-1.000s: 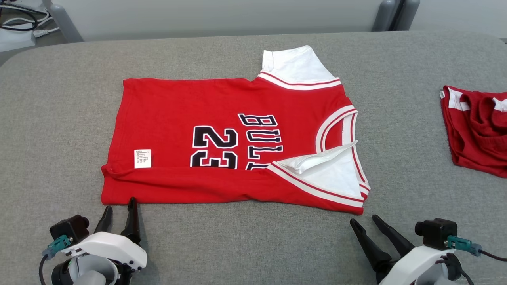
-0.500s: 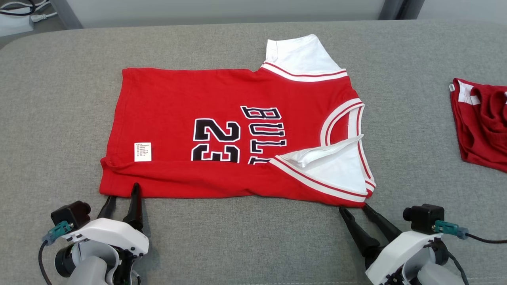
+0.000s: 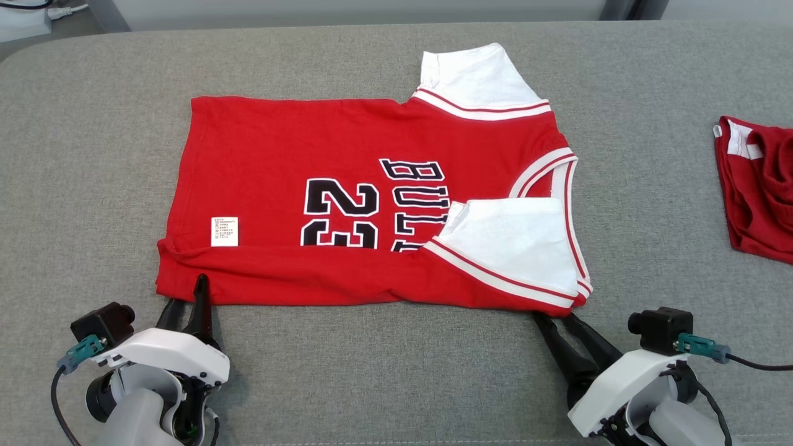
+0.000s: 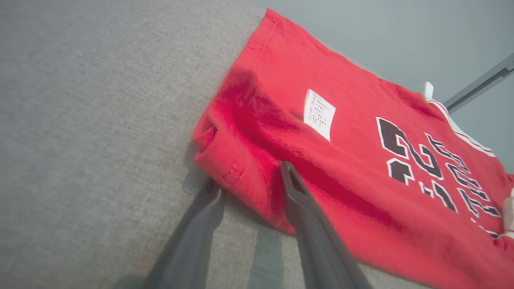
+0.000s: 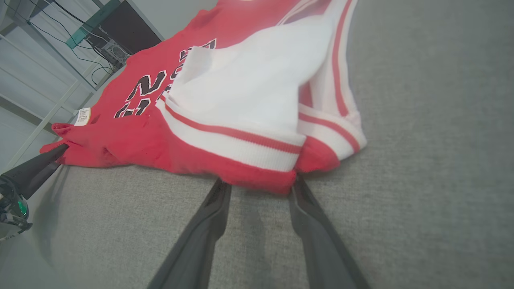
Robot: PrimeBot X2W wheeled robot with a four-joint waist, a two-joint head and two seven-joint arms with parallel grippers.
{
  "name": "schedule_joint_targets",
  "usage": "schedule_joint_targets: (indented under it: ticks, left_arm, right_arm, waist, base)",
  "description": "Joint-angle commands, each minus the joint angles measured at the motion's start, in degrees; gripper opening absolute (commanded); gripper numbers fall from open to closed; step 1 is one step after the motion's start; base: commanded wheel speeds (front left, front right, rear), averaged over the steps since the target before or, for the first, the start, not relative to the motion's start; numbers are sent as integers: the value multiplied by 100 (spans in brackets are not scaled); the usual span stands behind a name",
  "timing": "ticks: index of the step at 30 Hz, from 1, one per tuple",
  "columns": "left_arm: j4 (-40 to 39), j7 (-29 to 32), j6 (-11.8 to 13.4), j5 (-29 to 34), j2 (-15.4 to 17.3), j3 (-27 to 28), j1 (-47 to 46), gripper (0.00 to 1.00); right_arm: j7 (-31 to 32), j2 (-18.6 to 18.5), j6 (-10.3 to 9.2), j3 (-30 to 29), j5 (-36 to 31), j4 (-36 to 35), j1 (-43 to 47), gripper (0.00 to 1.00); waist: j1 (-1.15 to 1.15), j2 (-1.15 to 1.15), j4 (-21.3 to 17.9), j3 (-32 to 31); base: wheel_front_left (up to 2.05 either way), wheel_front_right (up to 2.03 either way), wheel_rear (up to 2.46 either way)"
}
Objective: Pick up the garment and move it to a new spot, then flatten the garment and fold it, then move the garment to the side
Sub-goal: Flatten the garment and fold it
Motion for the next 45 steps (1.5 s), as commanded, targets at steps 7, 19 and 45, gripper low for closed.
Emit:
schedule_joint_targets:
  ticks: [7, 19, 45]
  left_arm:
    - [-236, -50, -41, -35, 227, 24, -86, 29]
    - [-306, -50, -41, -147, 282, -78, 3, 49]
    - [-301, -50, -42, -45, 259, -146, 87, 58]
  right_arm:
    - [-77, -31, 16, 16, 64, -47, -6, 49]
    - [-77, -347, 16, 39, 386, -306, 316, 100]
    - [-72, -406, 16, 389, 2081, -728, 209, 100]
  waist:
    - [0, 0, -3, -6]
    - [0, 0, -45, -107]
    - [0, 0, 30, -179]
  base:
    - [0, 0, 0]
    - [0, 0, 0]
    - [0, 0, 0]
